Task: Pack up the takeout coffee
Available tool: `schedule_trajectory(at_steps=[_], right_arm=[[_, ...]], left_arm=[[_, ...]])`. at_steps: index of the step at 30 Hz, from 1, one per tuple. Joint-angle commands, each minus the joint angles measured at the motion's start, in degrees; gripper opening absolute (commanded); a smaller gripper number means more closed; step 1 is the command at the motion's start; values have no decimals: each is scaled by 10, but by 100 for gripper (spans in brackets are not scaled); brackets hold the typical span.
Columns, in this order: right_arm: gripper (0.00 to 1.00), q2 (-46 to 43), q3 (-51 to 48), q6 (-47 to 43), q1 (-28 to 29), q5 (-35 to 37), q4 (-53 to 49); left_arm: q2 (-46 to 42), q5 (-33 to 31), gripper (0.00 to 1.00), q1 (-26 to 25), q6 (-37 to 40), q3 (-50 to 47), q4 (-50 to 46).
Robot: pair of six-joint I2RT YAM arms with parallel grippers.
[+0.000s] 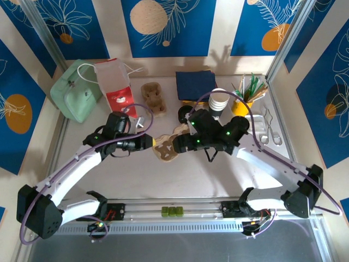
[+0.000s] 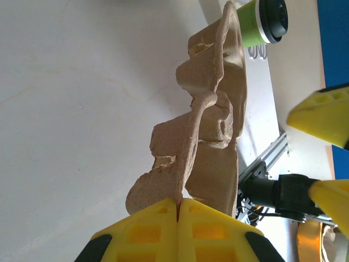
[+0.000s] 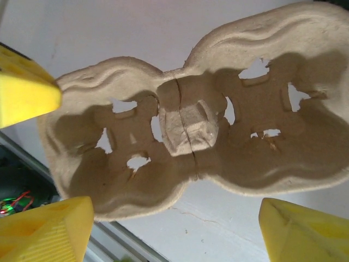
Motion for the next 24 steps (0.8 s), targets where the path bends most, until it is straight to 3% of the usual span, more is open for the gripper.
schedule_trajectory(at_steps=[1, 12, 24], right_arm=[[79, 21, 28, 3, 10, 29, -28], [72, 92, 44, -11, 20, 38, -10], [71, 142, 77, -20, 23, 49, -21]], left_arm=[[2, 24, 0, 3, -3, -5, 29], [-7, 22, 0, 1, -11, -7, 32], [-13, 20, 0, 1, -12, -9, 31]])
